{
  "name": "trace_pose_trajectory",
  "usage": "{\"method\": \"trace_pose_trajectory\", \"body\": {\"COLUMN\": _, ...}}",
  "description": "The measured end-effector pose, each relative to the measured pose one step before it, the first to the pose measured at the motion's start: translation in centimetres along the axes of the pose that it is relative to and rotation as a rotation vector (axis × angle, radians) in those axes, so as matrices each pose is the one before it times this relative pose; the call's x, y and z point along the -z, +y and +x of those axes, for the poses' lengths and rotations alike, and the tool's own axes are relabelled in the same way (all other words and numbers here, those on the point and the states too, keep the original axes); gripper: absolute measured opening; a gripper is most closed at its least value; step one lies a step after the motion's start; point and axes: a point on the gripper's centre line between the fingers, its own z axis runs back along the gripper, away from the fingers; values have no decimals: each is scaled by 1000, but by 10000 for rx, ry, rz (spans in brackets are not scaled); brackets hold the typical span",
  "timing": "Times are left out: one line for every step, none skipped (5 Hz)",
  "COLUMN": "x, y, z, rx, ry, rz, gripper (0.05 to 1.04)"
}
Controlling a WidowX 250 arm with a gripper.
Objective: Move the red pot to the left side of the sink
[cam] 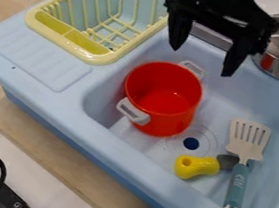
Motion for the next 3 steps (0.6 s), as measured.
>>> {"method": "trace_pose_trajectory", "body": {"x": 1269, "y": -140, "z": -774, "rx": 199, "ry": 90, "rz": -118, "gripper": 1003}}
{"method": "trace_pose_trajectory", "body": {"x": 1647, "y": -204, "z": -884, "rx": 383, "ry": -304, "rz": -417, "gripper": 1003}}
{"method": "trace_pose_trajectory", "body": {"x": 1147, "y": -190, "z": -213, "rx": 268, "ry": -363, "rz": -278, "gripper": 1003}}
